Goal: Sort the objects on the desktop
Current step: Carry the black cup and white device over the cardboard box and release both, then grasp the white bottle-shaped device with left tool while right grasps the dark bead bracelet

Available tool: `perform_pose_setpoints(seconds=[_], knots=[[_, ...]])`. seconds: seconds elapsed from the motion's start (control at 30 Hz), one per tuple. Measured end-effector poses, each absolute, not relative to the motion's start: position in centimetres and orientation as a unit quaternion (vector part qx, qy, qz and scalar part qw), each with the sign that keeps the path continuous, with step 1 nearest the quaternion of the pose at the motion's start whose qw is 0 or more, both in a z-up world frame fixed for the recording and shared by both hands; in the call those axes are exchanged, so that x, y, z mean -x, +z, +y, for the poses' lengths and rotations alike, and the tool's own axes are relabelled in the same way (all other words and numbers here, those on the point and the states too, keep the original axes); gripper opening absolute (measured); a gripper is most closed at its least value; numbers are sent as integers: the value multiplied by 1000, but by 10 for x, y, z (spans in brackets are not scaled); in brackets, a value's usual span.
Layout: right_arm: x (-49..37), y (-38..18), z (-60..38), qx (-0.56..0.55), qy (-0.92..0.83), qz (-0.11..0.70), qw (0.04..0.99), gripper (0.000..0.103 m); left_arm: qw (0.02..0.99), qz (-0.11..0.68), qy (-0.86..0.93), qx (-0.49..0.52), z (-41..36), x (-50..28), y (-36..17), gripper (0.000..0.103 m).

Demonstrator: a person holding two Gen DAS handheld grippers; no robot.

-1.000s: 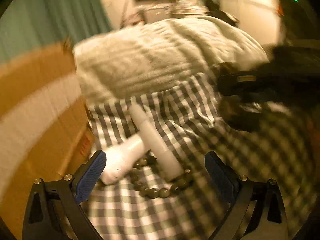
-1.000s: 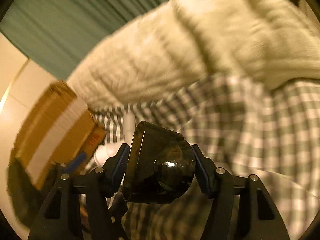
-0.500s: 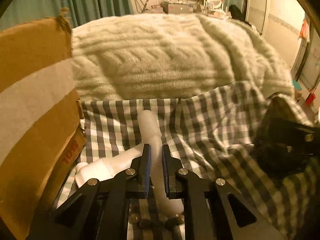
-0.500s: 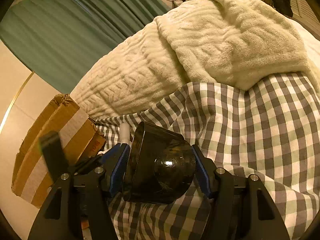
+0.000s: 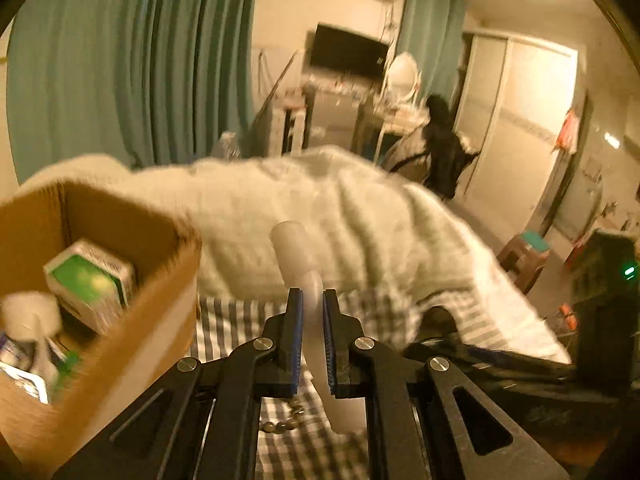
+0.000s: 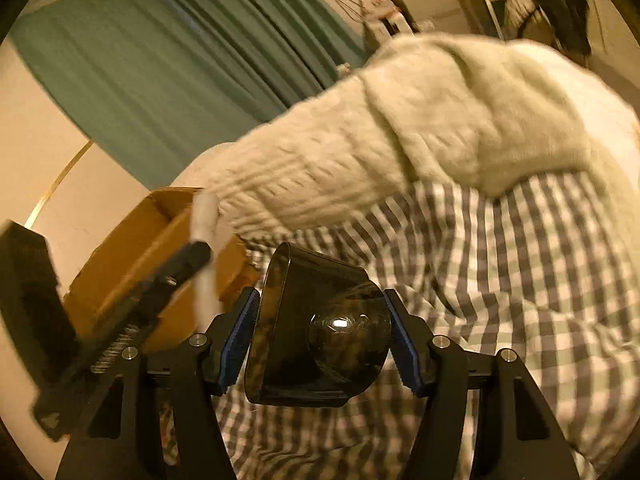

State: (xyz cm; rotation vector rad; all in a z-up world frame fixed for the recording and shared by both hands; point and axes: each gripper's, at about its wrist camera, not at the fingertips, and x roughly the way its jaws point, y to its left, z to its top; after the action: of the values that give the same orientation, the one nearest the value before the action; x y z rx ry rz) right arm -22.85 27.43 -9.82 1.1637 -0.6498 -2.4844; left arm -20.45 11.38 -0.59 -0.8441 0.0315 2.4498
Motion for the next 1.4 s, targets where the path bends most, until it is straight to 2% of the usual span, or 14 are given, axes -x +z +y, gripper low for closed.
perform_pose_setpoints(seconds=[0.3,0.43,0.57,0.63,0.67,0.7,0.73,0.77,0.83,1.0,1.13,1.17,1.27,1.4], knots=[[217,18,197,-341,-898,-146,235,61,195,10,941,277,34,210,105,9],[226,46,143,-326,-887,-132,299,61,131,37,953,272,-18,224,108,9],[259,39,78,-353,-871,-114,324,61,81,41,950,300,-62,247,84,10],[271,29,59,-368,-859,-118,335,64,63,46,952,296,-76,250,74,21],[277,23,51,-377,-854,-124,337,68,58,53,952,295,-77,251,69,35],[282,16,46,-386,-850,-130,336,75,56,57,952,294,-77,251,64,44],[284,12,44,-389,-849,-132,331,77,50,62,954,290,-77,250,59,67],[286,8,46,-389,-852,-133,325,77,47,62,956,283,-77,248,57,83],[285,5,55,-385,-859,-125,313,77,46,62,961,266,-70,242,54,87],[270,10,128,-354,-896,-121,237,79,108,78,959,250,-33,209,65,87],[247,9,188,-342,-914,-124,178,80,197,95,943,252,24,170,70,103],[244,8,200,-340,-915,-131,171,81,212,93,939,254,35,164,68,103],[234,-7,233,-361,-907,-149,155,81,249,104,920,285,79,152,44,103],[215,-26,263,-367,-913,-134,116,81,246,130,899,338,118,155,-11,103]])
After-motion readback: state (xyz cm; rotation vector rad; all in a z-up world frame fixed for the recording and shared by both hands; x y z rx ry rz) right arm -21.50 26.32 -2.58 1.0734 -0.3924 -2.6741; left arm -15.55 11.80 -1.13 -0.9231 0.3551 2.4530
